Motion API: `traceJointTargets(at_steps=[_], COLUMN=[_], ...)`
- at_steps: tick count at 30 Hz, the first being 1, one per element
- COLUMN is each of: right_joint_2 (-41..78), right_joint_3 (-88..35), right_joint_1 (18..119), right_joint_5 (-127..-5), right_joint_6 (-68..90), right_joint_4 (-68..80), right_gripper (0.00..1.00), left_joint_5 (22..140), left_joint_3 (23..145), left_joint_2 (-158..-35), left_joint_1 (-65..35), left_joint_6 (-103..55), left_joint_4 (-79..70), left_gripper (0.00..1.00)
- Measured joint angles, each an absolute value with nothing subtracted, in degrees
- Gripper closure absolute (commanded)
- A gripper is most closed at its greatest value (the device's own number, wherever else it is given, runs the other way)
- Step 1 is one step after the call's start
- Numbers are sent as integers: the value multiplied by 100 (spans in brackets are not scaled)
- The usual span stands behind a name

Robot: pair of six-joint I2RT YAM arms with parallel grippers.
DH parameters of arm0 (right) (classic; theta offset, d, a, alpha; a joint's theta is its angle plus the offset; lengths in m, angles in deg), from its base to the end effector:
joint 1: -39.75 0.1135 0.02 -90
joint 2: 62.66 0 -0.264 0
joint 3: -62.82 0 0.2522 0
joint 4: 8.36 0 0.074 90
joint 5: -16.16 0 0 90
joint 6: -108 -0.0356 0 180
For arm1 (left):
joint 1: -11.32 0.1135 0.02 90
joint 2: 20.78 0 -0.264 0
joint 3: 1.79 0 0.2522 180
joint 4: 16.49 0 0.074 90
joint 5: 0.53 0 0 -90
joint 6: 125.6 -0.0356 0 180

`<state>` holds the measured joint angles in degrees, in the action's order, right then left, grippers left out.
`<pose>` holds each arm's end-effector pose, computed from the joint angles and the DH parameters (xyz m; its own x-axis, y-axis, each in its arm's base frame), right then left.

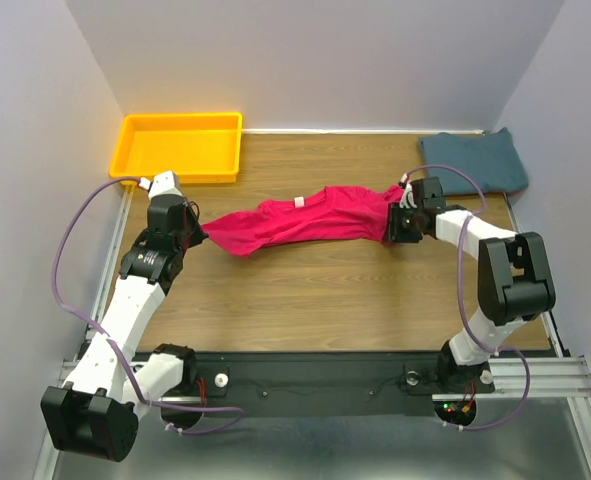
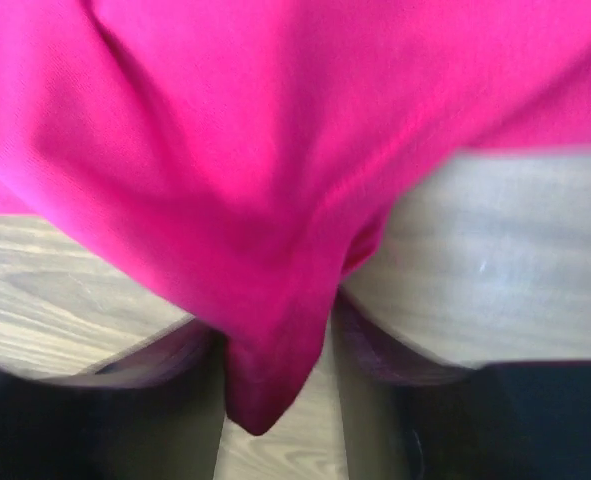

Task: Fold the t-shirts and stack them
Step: Flatten the tshirt out

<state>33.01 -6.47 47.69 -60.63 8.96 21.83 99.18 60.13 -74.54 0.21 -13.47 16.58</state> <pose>0.3276 0.0539 0.1735 -0.8570 0.0349 -0.5141 -0.1261 0.9532 0.2749 0.2097 -0.0351 0.3163 -0.3979 -0.3003 -0.8669 -0.1188 0.9538 -0.2759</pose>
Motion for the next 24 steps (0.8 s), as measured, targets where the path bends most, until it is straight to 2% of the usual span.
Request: traceJointTargets(at_steps=[1,2,6,11,14,18,21,24], right_joint_2=[3315,3341,3255,2552,2130,1752,1900,2545], right_joint_3=[-678,-741,-942,-1631,-2546,-3117,-3198,-3261], right_joint_1=[4769,4769,4769,4769,4769,4769,4769,4769], right_joint_5=[-6059,-6039,-6043,-6225,-6417,-6760,-6852,-6852], right_joint_6=[914,947,789,383,295,286,284,302], right_joint_4=[2167,2124,2320,3767,4893,5636,5955,6053], right_gripper=[98,99,99,99,94,86,78,74], left_joint_5=[9951,9997,10255,10701,10886,11033,10958,10751], left_joint_3=[6013,6015,6057,6306,6500,6577,6577,6557], left_joint_2=[-7454,-7447,-7342,-7074,-6925,-6827,-6903,-7185], left_joint_1=[21,21,21,21,21,21,23,27], left_joint_6=[-1353,-1369,-1412,-1511,-1589,-1679,-1734,-1753], left_joint_4=[1658,1663,1752,1955,2052,2087,2108,2054], left_gripper=[100,100,100,100,100,100,100,100])
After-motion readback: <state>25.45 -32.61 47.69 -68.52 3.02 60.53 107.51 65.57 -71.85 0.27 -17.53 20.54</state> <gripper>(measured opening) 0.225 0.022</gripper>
